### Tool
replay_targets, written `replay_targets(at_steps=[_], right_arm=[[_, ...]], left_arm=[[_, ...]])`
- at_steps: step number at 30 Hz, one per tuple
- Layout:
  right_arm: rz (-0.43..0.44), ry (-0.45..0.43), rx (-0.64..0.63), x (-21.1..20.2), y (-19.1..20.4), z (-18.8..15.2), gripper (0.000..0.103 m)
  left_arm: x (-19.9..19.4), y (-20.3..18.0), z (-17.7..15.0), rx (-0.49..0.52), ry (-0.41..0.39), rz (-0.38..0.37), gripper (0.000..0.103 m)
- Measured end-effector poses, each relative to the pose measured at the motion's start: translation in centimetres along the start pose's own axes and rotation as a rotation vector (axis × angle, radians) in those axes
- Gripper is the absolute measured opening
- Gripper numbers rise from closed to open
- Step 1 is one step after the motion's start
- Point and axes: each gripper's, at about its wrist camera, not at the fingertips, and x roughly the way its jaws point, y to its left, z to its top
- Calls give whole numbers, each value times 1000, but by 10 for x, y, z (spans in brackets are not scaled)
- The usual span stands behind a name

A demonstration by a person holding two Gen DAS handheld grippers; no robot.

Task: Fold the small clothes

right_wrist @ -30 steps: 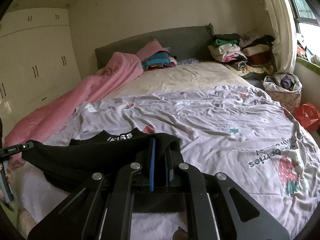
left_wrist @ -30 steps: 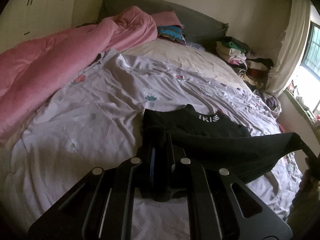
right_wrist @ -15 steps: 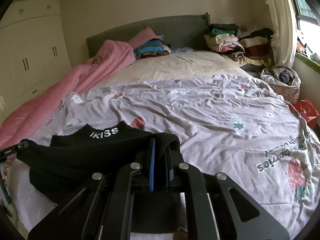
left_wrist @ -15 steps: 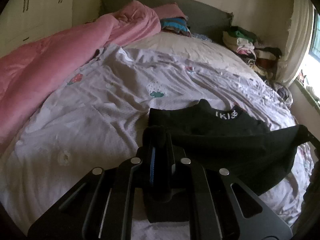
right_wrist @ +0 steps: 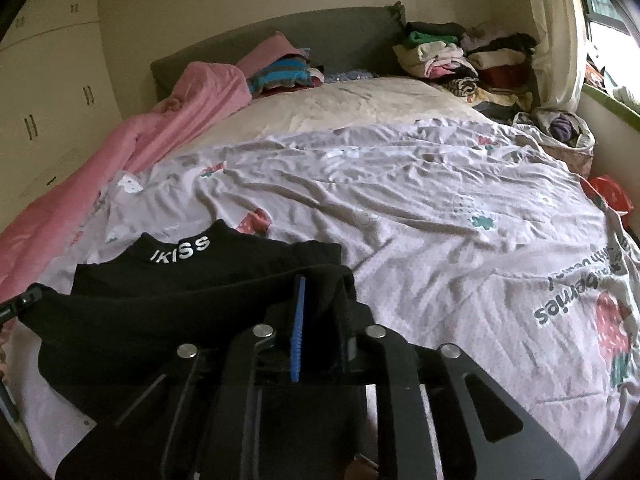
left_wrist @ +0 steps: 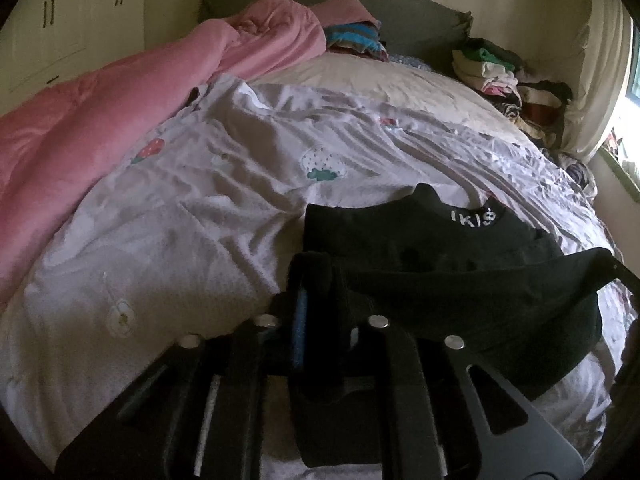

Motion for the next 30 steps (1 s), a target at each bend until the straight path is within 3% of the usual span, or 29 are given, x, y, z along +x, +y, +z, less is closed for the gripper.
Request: replay_targets(at_steps=[1, 2, 6, 8, 10, 15, 16, 18, 20, 21, 24, 30], right_arm=[[-3, -7, -1, -3, 0, -1, 35], [-2, -18, -3, -7, 0, -2, 40], [0, -45, -13, -25, 0, -9, 41], [9, -65, -15, -37, 2, -13, 43], [18, -83, -23, -49, 4, -18, 44], [50, -74, -63, -67, 17, -30, 40], [56, -62, -77, -68, 19, -33, 29], [71, -41, -95, -69, 25, -37, 17], [86, -11, -122, -66, 32, -43, 12], [88, 1, -136, -65, 36, -46, 12], [101, 42, -166, -55, 46, -55, 12], [73, 151, -199, -16, 57, -68, 12]], left_arm=[[-3, -1, 0, 4, -10, 8, 31], [-6, 0, -1, 3, -21, 9, 36], [-26, -1, -3, 7, -70, 20, 40], [-37, -5, -5, 12, -94, 14, 50], [-46, -11, -8, 21, -104, -6, 53], [-50, -39, -24, 90, -69, -74, 53], [-48, -45, -27, 100, -57, -81, 52], [-43, -54, -35, 122, -30, -104, 39], [-34, -64, -44, 147, 13, -128, 16], [-29, -68, -48, 160, 36, -139, 13], [-12, -74, -58, 181, 76, -134, 12], [2, -70, -56, 188, 66, -55, 12]])
